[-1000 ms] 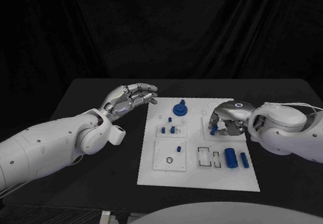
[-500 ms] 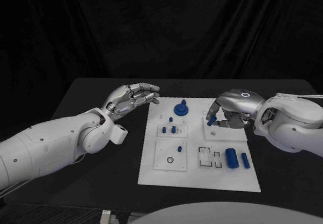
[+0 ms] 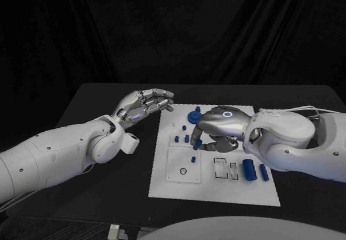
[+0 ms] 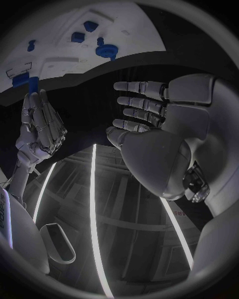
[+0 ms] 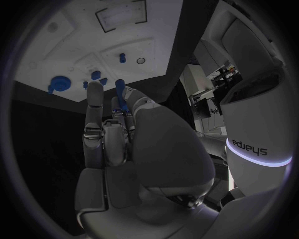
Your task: Assemble the parts on the task board
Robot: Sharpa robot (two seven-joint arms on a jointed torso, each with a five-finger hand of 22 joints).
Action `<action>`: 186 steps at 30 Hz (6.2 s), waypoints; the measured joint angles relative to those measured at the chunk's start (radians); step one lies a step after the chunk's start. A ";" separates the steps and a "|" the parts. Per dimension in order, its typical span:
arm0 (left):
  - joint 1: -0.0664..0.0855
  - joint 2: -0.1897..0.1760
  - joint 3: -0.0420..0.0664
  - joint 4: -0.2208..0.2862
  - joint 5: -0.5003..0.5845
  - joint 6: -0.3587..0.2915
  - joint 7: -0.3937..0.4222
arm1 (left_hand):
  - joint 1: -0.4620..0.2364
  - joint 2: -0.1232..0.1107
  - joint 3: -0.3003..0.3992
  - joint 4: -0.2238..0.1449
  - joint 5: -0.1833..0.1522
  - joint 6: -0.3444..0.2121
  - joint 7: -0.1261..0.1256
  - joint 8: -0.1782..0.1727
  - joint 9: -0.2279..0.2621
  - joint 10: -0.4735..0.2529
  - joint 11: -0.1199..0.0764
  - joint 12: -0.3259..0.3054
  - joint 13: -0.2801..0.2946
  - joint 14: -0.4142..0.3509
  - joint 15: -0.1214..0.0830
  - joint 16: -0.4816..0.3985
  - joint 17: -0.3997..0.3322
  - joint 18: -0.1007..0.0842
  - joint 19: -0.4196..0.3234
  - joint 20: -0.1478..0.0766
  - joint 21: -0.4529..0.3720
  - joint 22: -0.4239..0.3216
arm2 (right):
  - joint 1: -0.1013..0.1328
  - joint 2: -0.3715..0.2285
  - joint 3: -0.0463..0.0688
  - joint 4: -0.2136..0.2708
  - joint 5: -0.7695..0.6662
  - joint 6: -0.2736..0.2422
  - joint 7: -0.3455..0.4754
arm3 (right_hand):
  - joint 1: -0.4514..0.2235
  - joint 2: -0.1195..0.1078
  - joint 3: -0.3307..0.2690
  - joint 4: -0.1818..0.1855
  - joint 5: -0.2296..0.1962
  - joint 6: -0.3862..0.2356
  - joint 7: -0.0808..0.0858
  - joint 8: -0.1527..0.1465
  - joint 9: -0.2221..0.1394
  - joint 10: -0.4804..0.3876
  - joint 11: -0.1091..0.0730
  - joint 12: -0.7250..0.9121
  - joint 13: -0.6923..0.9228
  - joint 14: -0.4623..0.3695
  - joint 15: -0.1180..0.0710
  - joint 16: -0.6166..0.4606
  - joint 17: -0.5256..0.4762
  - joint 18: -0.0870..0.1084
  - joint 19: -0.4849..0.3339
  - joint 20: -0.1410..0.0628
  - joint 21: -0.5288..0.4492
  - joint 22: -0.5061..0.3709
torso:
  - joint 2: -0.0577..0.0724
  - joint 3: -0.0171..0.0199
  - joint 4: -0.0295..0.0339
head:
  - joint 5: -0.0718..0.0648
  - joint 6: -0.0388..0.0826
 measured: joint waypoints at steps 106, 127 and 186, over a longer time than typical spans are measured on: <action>-0.027 0.022 0.000 -0.017 0.000 0.015 -0.017 | -0.004 0.004 0.019 -0.003 0.003 -0.004 0.003 0.000 -0.005 0.000 0.000 0.000 -0.007 0.000 0.000 -0.011 -0.001 0.000 0.000 0.000 0.000 -0.006 | -0.148 0.182 0.000 -0.137 -0.138 0.078 -0.005 | -0.049 -0.032 0.002 -0.007 -0.052 -0.148 0.001 -0.038 -0.028 -0.090 0.001 -0.072 0.005 -0.001 0.010 -0.042 -0.041 0.000 -0.039 0.008 -0.007 0.000 | 0.000 0.0007 0.0051 | 0.024 0.000; -0.030 0.021 0.000 -0.027 0.000 0.017 -0.022 | -0.004 0.004 0.019 -0.003 0.003 -0.004 0.003 0.000 -0.005 0.000 0.000 0.000 -0.007 0.000 0.000 -0.011 -0.001 0.000 0.000 0.000 0.000 -0.006 | -0.151 0.115 0.000 -0.105 -0.138 0.036 -0.005 | -0.077 -0.020 -0.133 0.011 -0.134 -0.342 -0.073 -0.034 -0.033 -0.423 0.022 0.012 0.038 -0.040 0.014 -0.082 -0.098 0.000 -0.073 0.023 -0.049 -0.003 | 0.000 0.0019 0.0040 | 0.015 0.000; -0.034 -0.010 0.000 -0.013 0.000 0.016 -0.023 | -0.004 0.004 0.029 -0.007 0.003 -0.003 0.003 0.000 -0.005 0.003 0.003 0.000 -0.008 0.003 0.004 -0.011 -0.001 0.000 0.000 0.000 0.000 -0.007 | -0.026 -0.297 -0.006 0.035 0.379 0.278 -0.452 | -0.666 0.157 -0.301 0.161 -0.103 -0.183 -0.121 0.510 0.718 0.290 -0.144 1.424 1.241 0.000 -0.100 0.182 0.001 -0.056 0.064 -0.079 0.656 0.000 | -0.003 -0.0028 0.0009 | -0.072 0.000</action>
